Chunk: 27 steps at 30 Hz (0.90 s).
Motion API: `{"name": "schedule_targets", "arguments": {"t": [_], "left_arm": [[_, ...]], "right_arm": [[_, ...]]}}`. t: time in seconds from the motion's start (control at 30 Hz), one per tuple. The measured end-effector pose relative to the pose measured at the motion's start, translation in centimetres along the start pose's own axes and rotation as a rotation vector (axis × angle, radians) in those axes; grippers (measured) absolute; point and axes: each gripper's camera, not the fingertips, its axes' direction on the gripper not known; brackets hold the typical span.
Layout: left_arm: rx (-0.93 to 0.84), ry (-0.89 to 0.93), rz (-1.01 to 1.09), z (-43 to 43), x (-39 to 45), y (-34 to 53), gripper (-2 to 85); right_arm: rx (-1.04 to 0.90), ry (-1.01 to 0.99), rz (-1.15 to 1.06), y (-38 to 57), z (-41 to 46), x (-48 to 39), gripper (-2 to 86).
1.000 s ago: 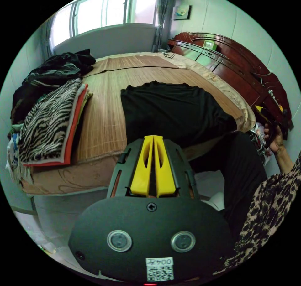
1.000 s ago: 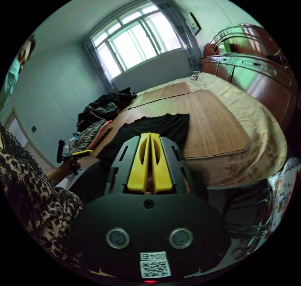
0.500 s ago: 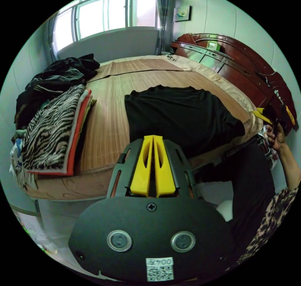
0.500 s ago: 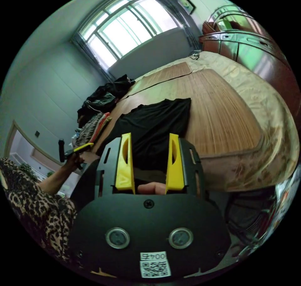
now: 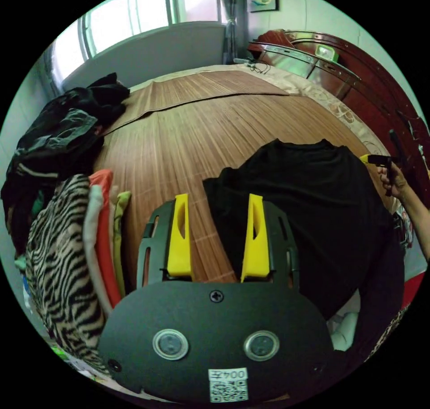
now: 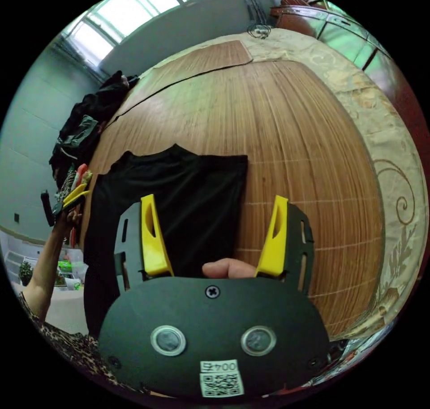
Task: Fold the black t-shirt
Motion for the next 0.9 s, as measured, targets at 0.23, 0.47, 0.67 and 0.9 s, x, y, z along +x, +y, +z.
{"name": "schedule_targets", "arguments": {"t": [0.23,0.47,0.67,0.9], "left_arm": [[-0.081,0.048,0.011,3.9,0.8,-1.0,15.0],[-0.039,0.023,0.123,3.9,2.9,-1.4,3.8],[-0.006,-0.105,0.081,5.1,1.9,-3.5,4.6],[-0.032,-0.065,-0.012,1.1,-2.5,-1.4,13.1]], "right_arm": [[0.008,0.272,-0.162,1.3,3.2,-5.8,19.8],[0.066,0.179,-0.229,1.1,3.6,-6.0,6.3],[0.06,0.203,-0.26,-3.4,4.5,-5.2,9.1],[0.13,0.106,-0.222,-1.5,-2.7,-3.4,17.5]]}}
